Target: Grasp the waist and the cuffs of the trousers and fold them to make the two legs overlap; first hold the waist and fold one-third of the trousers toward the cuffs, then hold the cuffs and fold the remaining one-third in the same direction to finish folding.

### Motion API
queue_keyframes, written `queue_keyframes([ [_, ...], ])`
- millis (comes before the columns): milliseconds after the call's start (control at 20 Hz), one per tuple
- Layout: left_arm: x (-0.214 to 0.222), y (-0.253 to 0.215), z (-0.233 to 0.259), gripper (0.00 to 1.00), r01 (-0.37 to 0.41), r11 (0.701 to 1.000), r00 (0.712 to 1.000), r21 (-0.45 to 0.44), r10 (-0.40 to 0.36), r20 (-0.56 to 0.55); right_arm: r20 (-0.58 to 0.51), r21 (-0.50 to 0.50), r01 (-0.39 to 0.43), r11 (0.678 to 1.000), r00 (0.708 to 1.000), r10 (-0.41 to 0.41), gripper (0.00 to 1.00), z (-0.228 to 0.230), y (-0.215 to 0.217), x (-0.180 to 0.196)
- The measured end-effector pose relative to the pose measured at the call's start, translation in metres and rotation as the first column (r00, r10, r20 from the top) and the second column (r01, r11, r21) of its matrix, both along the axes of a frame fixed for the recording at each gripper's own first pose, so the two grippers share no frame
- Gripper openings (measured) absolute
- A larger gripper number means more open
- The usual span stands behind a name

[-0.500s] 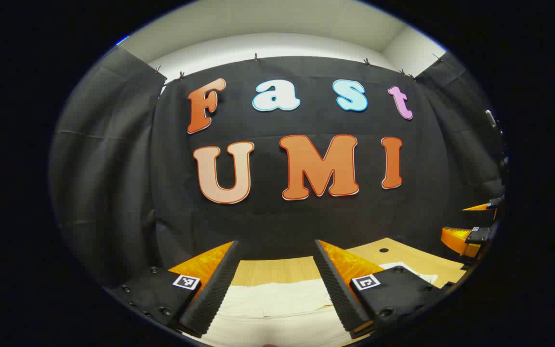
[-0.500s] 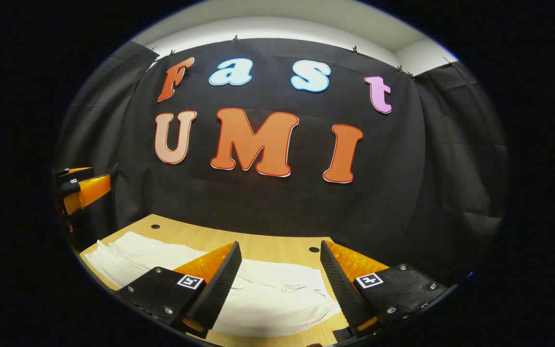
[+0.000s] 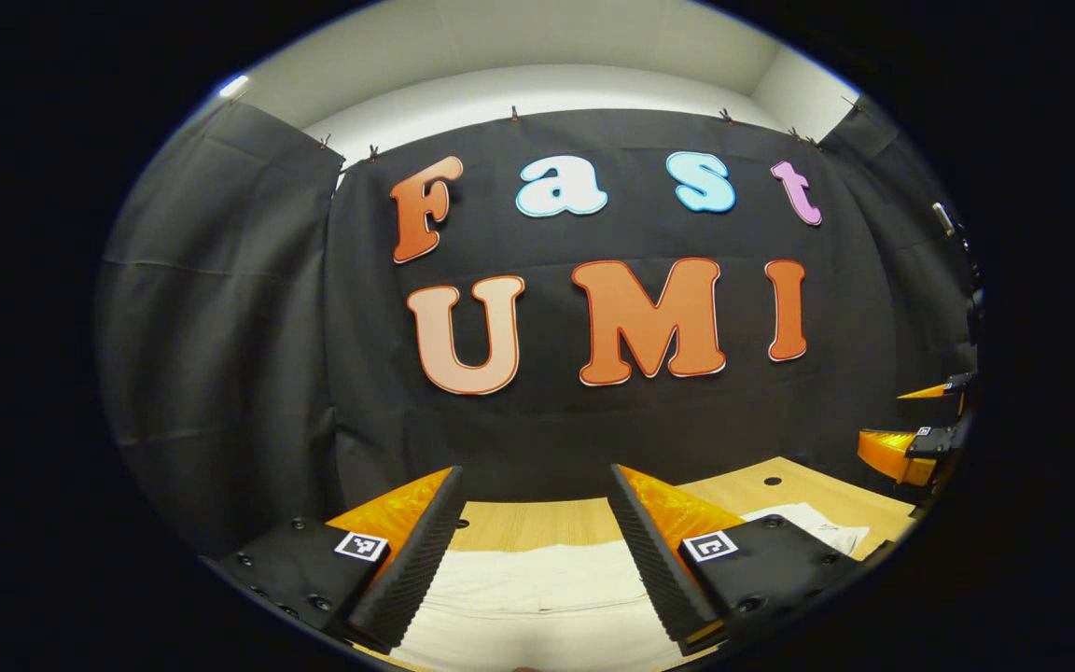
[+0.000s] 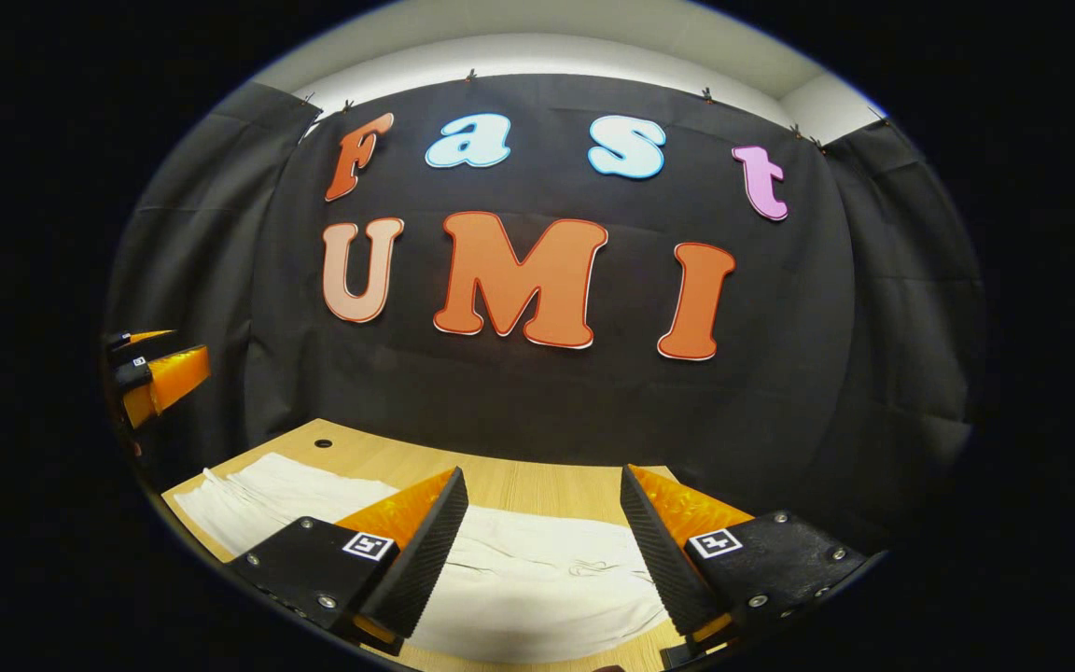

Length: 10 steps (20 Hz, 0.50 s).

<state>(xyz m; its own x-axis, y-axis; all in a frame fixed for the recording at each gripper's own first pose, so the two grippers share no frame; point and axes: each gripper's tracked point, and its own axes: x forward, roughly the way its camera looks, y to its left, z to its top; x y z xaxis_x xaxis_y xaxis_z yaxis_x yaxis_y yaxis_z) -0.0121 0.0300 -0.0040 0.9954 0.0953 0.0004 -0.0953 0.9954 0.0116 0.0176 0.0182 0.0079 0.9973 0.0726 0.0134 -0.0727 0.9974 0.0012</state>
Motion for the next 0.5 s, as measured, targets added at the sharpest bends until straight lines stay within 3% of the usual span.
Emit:
queue_keyframes([
  [500,-0.0023,0.0008,-0.0064,0.97,-0.044,0.999,0.999,0.027,0.044,-0.017,-0.017,-0.003,-0.019,1.0,1.0,0.019,0.99,-0.0108,-0.0022,0.0076],
])
